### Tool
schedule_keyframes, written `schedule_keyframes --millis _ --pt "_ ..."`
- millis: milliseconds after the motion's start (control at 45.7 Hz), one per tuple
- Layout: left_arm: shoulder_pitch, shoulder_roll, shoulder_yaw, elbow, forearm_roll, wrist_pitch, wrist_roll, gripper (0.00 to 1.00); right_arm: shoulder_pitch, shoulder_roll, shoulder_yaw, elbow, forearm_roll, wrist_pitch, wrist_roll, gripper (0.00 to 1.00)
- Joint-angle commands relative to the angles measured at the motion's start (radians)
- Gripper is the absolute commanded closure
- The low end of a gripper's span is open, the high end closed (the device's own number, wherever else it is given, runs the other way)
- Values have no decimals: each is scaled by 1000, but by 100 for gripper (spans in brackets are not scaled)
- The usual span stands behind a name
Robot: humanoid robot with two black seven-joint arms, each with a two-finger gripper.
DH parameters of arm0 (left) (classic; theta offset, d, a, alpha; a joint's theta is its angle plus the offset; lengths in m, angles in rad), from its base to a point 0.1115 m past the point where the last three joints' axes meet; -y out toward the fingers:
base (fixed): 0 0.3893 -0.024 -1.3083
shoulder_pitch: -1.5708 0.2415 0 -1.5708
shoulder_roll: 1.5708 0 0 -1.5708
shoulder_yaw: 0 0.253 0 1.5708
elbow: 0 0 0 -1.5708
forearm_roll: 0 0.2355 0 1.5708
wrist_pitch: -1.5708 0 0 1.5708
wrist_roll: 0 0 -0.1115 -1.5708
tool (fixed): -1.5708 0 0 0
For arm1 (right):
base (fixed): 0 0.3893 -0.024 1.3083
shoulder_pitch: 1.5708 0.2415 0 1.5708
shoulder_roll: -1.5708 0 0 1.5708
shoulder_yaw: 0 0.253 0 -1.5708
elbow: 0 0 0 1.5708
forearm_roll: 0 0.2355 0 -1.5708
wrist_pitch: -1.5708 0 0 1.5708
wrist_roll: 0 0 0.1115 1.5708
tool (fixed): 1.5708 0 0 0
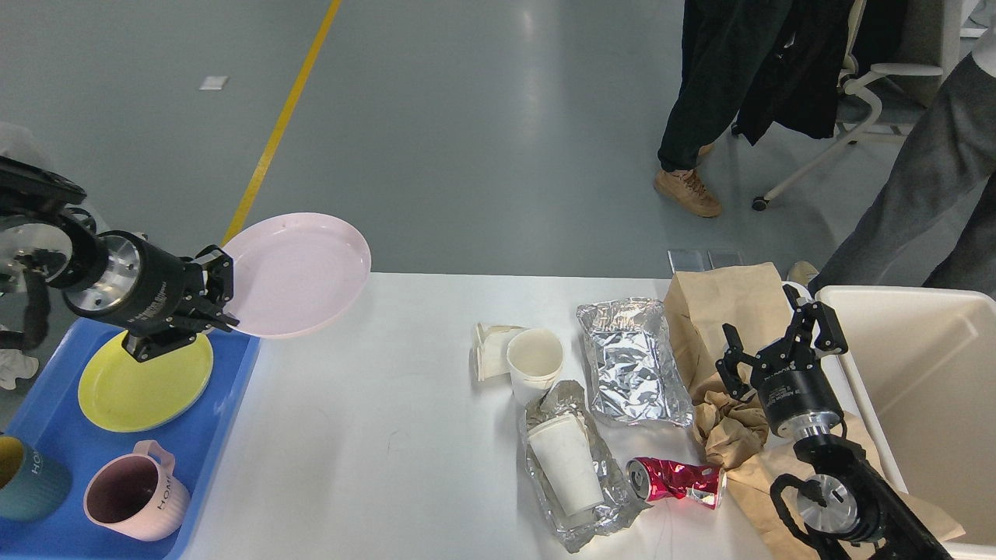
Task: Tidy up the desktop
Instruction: 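Lift the pink plate and stack it onto the yellow plate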
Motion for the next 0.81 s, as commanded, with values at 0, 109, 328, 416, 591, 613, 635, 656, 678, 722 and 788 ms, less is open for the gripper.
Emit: schedule_keyframes --millis 0,109,328,416,591,613,635,656,678,722,788 --pt "90 85 62 198 14 -114 21 100 0 0 0 2 1 0 0 0" --pt "259 176 44 431 14 -189 61 100 0 -2 0 2 1 0 0 0" --pt "593 271 -214 778 38 -240 153 100 0 -2 0 2 0 0 0 0" --pt "739 268 -364 897 71 -235 196 100 0 -2 0 2 0 0 0 0" --pt "1003 231 -752 1070 250 -197 225 100 0 0 0 2 0 -2 0 0" --pt "1012 225 -784 1070 273 -182 225 100 0 0 0 0 1 0 0 0" --pt "1018 221 -812 1070 296 -167 225 100 0 0 0 0 1 0 0 0" --pt "1026 214 -832 1068 316 -151 224 100 0 0 0 0 0 0 0 0" --pt "1035 207 -849 1068 336 -137 222 100 0 0 0 0 0 0 0 0" --pt "1063 188 -881 1068 371 -113 216 100 0 0 0 0 0 0 0 0" --pt "1093 158 -906 1070 397 -87 213 100 0 0 0 0 0 0 0 0"
